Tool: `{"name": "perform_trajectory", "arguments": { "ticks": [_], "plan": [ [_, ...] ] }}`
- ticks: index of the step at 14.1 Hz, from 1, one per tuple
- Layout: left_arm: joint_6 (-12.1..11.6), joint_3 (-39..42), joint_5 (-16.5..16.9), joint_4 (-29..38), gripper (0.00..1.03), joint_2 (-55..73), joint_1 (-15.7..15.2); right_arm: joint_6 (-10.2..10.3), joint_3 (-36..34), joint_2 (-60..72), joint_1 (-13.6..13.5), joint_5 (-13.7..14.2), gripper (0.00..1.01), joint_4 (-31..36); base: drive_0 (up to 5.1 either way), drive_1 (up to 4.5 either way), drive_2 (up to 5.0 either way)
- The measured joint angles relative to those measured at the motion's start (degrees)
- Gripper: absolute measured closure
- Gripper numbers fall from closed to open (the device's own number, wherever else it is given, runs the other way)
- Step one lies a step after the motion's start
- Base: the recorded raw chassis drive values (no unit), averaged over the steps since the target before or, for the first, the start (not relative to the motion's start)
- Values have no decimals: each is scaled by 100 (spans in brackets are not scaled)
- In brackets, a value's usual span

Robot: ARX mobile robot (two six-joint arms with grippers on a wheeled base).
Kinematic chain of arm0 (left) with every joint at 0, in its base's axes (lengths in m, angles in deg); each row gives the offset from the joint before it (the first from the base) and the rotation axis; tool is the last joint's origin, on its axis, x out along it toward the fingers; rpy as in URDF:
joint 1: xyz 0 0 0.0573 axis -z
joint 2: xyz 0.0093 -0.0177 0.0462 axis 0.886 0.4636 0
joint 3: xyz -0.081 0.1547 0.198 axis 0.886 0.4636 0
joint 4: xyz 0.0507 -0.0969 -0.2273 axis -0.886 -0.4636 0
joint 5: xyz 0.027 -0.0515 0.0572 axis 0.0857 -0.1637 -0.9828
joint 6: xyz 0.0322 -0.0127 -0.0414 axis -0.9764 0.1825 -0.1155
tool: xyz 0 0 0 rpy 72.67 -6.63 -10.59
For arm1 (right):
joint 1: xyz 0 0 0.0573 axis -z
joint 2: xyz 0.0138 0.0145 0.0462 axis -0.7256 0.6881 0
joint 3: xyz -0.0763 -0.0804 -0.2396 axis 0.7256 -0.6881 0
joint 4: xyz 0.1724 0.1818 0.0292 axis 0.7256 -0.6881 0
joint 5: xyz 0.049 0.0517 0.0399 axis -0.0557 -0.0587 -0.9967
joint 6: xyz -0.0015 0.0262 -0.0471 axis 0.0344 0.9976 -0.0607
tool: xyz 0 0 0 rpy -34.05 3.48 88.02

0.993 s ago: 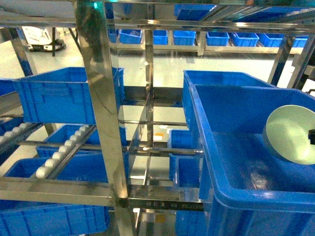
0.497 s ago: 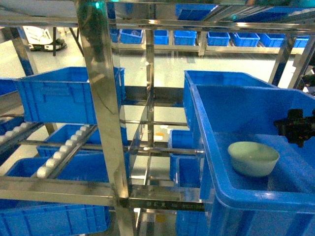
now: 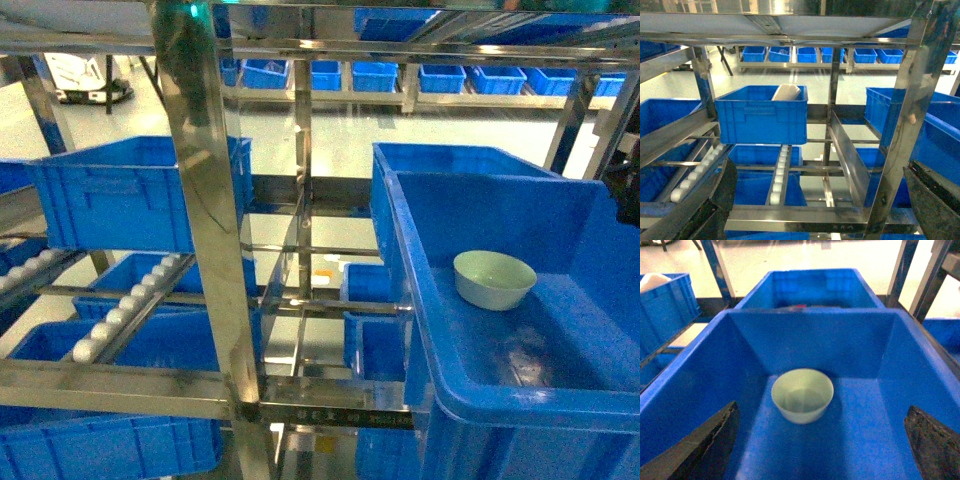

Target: Place green bowl on second shelf with right arm

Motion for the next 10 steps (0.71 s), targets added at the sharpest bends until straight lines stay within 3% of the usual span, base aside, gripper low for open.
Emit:
{"name": "perform_trajectory", "arguments": {
  "ticks": [2,4,7,10],
  "plan": [
    [0,0,2,-2,5,0,0,35,-1161,-1108,-291,151,3,83,0,0,0],
    [0,0,0,-2,5,0,0,46,-2295,-2535,-621,568,3,-142,0,0,0],
    [0,0,0,-2,5,0,0,240,-3075,-5364,-1523,1473,3,-1996,0,0,0],
    [0,0,0,-2,5,0,0,374,-3045,-8721,-2911,2754,3,-4623,0,0,0]
  ]
}}
